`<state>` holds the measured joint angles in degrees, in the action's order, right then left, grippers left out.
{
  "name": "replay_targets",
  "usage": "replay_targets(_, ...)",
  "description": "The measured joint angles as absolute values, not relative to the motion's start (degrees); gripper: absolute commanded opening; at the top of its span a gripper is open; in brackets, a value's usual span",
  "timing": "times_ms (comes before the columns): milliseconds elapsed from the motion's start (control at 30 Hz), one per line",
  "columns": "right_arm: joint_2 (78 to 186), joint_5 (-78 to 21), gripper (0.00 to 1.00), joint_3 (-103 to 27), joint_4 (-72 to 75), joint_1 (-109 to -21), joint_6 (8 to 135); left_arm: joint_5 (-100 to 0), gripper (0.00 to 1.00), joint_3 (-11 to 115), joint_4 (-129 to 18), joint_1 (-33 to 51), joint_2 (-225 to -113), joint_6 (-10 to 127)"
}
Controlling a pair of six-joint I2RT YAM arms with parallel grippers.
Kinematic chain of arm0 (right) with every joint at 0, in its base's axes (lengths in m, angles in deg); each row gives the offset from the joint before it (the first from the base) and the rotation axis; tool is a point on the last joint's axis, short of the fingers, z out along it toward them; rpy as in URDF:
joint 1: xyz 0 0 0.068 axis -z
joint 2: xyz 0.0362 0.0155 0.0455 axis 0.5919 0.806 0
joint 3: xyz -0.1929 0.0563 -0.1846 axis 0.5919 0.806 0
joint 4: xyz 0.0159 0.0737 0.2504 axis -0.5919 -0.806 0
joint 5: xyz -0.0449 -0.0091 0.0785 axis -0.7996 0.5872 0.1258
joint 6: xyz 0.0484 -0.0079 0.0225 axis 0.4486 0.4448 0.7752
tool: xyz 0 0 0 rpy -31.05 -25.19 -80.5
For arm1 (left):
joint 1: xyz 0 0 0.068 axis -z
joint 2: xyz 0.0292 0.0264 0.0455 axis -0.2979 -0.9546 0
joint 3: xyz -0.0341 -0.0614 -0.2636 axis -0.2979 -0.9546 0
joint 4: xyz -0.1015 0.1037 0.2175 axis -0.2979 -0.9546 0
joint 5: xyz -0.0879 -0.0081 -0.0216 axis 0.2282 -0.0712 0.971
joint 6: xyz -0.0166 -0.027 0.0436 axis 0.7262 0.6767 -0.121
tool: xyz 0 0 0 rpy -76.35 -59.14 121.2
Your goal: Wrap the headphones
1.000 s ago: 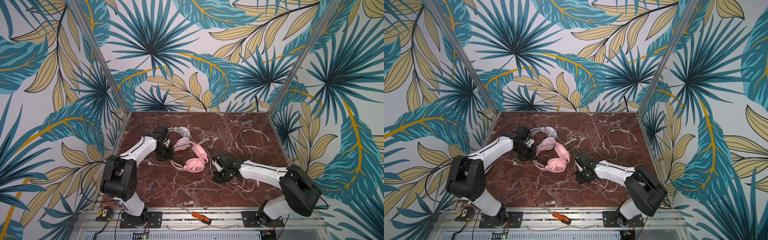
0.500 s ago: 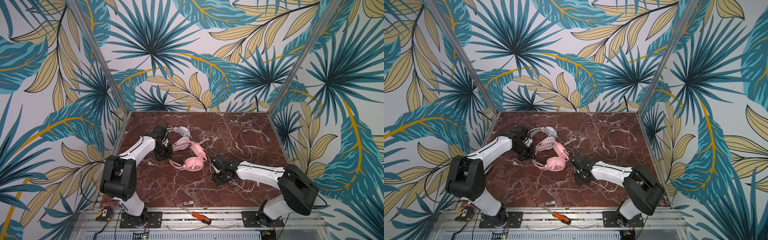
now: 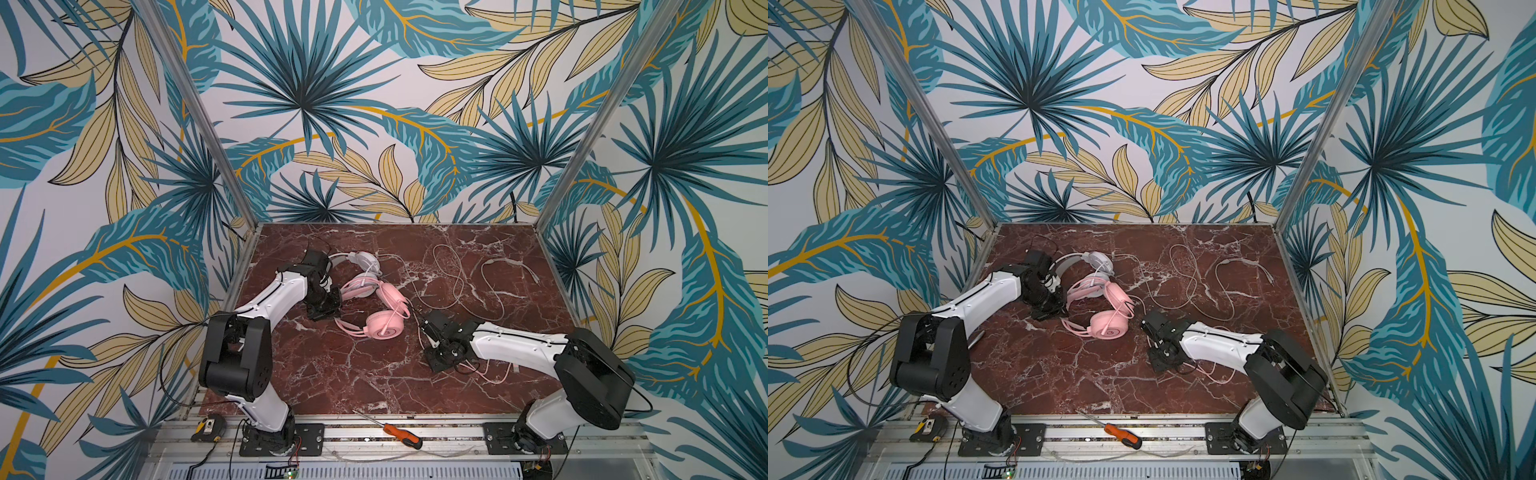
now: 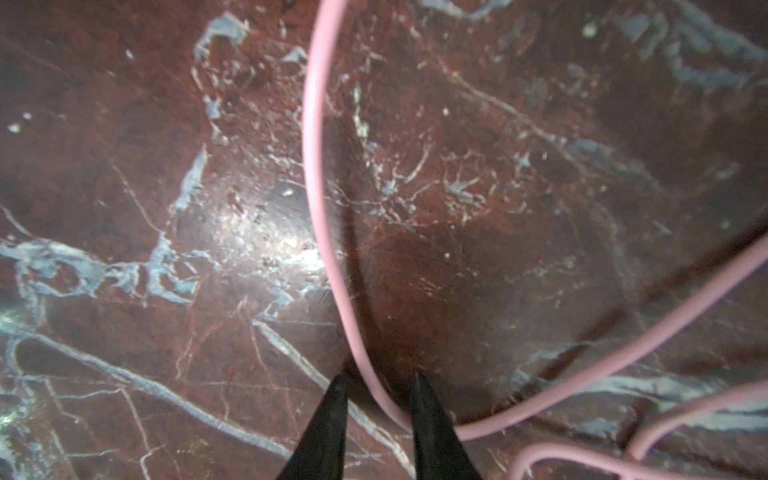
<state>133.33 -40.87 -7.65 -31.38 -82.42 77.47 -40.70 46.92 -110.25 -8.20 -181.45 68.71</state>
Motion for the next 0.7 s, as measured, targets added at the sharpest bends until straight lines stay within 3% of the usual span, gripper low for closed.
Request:
replay_targets(433, 136.23, -41.59, 0.27, -10.99, -35.55, -84.08, 75.50, -42.39, 0.00, 47.77, -110.25, -8.88, -181.45, 68.71)
replay_targets(700, 135.95, -41.77, 0.09, -10.77, -35.46, -84.71, 75.13, -43.02, 0.00, 47.77, -110.25, -8.88, -181.43, 69.00)
